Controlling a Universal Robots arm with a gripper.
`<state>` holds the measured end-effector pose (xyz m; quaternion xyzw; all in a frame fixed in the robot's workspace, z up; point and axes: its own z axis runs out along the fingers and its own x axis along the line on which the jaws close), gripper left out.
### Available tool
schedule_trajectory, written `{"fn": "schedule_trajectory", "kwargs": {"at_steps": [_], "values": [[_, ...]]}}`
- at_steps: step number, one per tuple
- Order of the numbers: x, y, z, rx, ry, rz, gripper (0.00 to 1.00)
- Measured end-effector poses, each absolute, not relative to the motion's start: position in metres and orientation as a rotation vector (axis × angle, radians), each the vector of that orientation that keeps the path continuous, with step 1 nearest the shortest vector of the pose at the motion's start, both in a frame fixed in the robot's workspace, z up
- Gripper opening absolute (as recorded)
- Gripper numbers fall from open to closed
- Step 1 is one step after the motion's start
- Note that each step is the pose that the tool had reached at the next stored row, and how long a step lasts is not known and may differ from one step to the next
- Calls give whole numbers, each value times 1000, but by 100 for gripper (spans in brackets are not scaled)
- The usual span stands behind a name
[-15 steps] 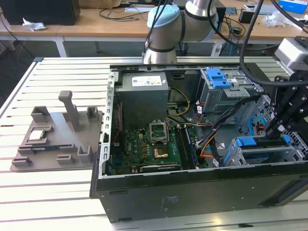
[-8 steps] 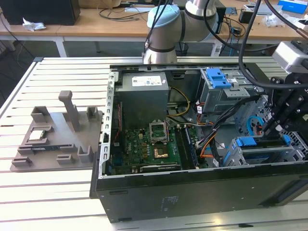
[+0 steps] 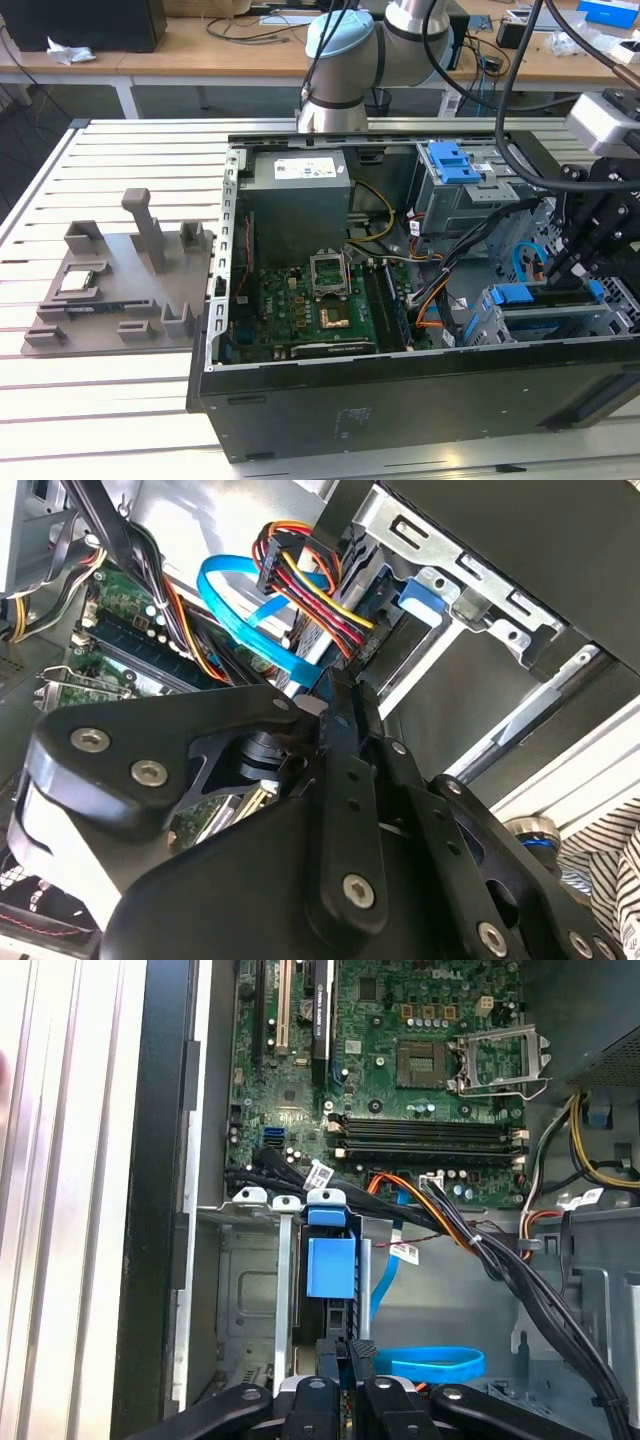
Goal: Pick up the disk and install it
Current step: 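Insert the second disk wire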
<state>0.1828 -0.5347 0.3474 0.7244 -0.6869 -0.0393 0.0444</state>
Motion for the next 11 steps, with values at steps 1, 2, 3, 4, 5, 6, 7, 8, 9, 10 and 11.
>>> {"fn": "schedule_trajectory", "kwargs": {"at_steps": [1, 2, 3, 4, 5, 6, 7, 8, 9, 10, 11], "values": [[183, -535, 347, 2214, -2099, -120, 16], [183, -535, 346, 2213, -2099, -120, 16], [183, -535, 345, 2213, -2099, -120, 16], [183, -535, 344, 2213, -2099, -120, 16], [183, -535, 344, 2214, -2099, -120, 16], [183, -535, 343, 2214, -2099, -120, 16], [183, -535, 342, 2214, -2099, -120, 16], [183, -535, 341, 2213, -2099, -120, 16], [183, -535, 339, 2213, -2099, -120, 16], [183, -535, 339, 2213, -2099, -120, 16], [183, -535, 338, 2213, -2099, -119, 16]]}}
